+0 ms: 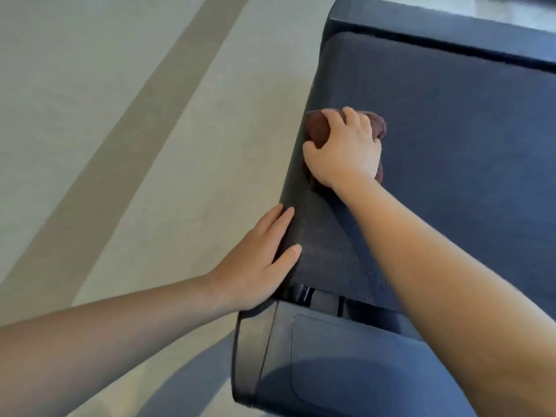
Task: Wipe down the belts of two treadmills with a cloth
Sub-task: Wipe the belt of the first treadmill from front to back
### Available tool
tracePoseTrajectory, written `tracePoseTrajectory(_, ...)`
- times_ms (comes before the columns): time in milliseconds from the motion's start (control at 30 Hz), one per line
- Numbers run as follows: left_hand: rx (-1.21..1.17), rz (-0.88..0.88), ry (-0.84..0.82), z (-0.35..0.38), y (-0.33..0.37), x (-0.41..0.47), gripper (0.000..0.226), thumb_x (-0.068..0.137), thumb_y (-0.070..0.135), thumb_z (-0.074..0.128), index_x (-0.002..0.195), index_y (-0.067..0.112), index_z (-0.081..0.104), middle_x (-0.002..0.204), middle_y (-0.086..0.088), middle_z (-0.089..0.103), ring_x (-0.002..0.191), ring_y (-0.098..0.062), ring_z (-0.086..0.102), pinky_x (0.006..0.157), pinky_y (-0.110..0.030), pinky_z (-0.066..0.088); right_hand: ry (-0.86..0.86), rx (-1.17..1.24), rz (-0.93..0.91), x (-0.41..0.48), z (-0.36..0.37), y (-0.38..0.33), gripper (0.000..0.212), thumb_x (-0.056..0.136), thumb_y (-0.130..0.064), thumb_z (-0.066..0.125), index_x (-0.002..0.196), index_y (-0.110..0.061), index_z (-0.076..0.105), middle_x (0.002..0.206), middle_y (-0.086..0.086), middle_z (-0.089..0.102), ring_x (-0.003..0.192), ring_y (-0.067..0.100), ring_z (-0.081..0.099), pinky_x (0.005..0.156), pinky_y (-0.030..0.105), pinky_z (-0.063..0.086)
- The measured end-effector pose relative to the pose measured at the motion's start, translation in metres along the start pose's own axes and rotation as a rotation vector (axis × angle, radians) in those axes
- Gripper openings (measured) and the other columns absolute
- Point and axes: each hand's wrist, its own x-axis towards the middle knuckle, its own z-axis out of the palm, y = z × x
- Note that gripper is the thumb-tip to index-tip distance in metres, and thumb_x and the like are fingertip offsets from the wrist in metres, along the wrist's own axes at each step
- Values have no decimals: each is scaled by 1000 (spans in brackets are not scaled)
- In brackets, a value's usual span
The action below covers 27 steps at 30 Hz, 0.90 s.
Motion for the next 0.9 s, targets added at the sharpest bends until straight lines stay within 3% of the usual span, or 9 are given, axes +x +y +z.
tracePoseTrajectory(167, 99, 51, -98, 10, -12, -66, 63, 97, 47, 32, 149, 35, -1, 152, 27, -17, 137, 13, -12, 112, -11, 1, -13, -26, -81, -16, -3, 6, 61, 89, -44, 51, 146, -27, 36, 155, 5, 29, 143, 27, 20, 110, 51, 28)
tracePoseTrajectory(233, 65, 103, -19, 21, -17, -76, 63, 93, 53, 30, 149, 35, 6, 155, 25, -9, 139, 12, -7, 115, -14, 5, -37, -38, -153, -32, -6, 10, 62, 88, -45, 51, 145, -28, 37, 153, 3, 31, 142, 27, 23, 108, 51, 31)
tracePoseTrajectory(333, -112, 141, 106, 29, -24, -76, 57, 87, 45, 27, 143, 35, 28, 154, 23, 13, 140, 8, 10, 110, -8, 10, -48, -41, -243, -68, -10, 19, 62, 85, -45, 50, 143, -30, 39, 151, 0, 35, 140, 24, 27, 106, 51, 34)
tracePoseTrajectory(433, -102, 180, 128, 32, -32, -73, 59, 85, 42, 27, 143, 31, 32, 153, 21, 18, 139, 8, 13, 108, -6, 9, -47, -41, -283, -109, -13, 27, 64, 81, -47, 46, 142, -29, 42, 150, -1, 37, 139, 23, 30, 104, 49, 37)
tracePoseTrajectory(633, -67, 176, 76, 28, -29, -71, 58, 87, 30, 30, 145, 25, 30, 154, 13, 16, 140, 2, 12, 114, -16, 11, 15, -22, -134, -167, -17, 31, 61, 79, -45, 48, 138, -29, 46, 149, -1, 39, 140, 23, 30, 103, 51, 38)
tracePoseTrajectory(900, -60, 172, 47, 25, -27, -73, 61, 87, 35, 27, 147, 26, 24, 155, 13, 11, 142, -3, 9, 114, -21, 12, 36, -32, 29, -126, -10, 6, 58, 86, -45, 52, 142, -35, 39, 151, -4, 35, 142, 21, 24, 110, 52, 30)
